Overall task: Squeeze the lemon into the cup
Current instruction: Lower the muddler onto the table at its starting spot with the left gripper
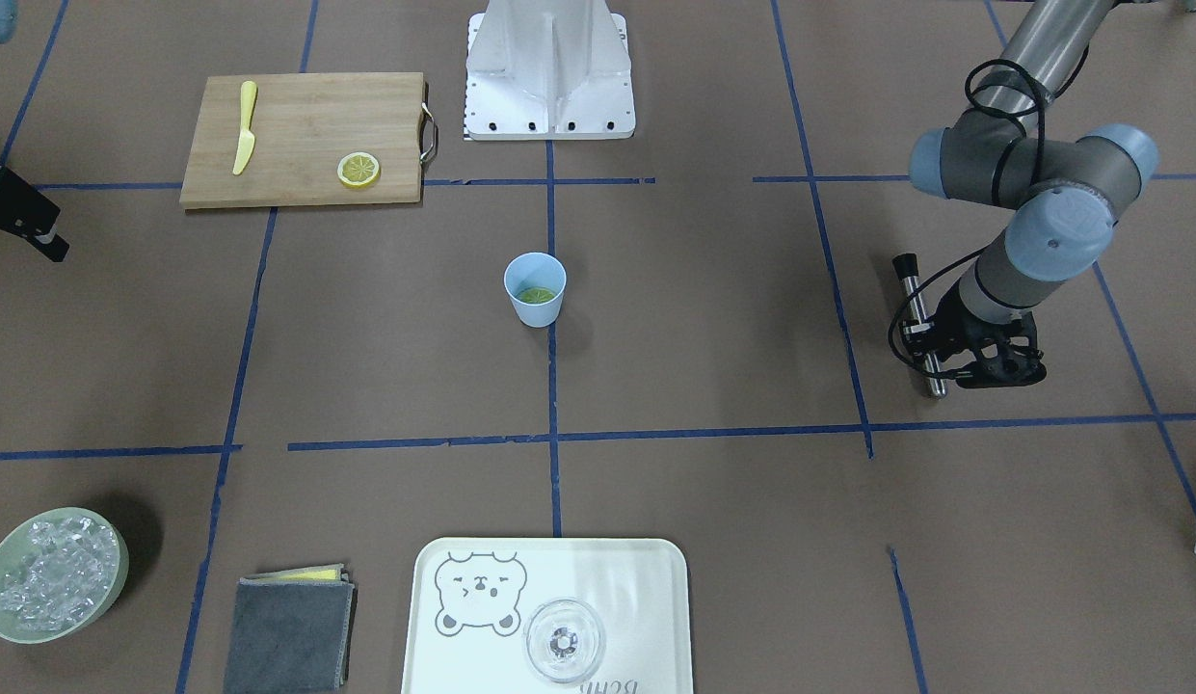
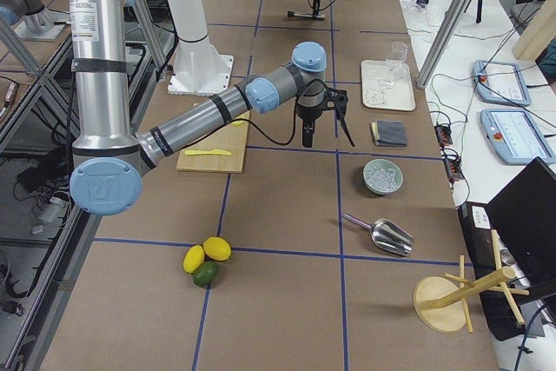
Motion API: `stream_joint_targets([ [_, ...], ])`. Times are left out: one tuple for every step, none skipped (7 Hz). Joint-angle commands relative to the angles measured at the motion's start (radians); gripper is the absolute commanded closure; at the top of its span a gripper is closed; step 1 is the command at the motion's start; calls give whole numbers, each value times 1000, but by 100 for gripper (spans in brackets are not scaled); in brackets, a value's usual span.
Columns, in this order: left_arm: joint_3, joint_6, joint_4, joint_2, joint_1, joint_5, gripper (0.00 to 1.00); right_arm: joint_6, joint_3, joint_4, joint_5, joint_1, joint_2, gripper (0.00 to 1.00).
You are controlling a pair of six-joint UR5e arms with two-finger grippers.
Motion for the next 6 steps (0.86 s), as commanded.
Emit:
stream_joint_targets([
  [0,1,0,-2,0,1,73,0,1,0,2,0,0,0],
  [0,2,0,-4,0,1,64,0,1,0,0,0,0,0],
  [0,2,1,-5,0,2,56,0,1,0,0,0,0,0],
  [-3,1,1,-5,0,2,1,0,1,0,0,0,1,0],
  [-14,2,3,-2,0,4,0,0,1,0,2,0,1,0],
  [-21,4,6,-5,0,4,0,0,1,0,2,0,3,0],
])
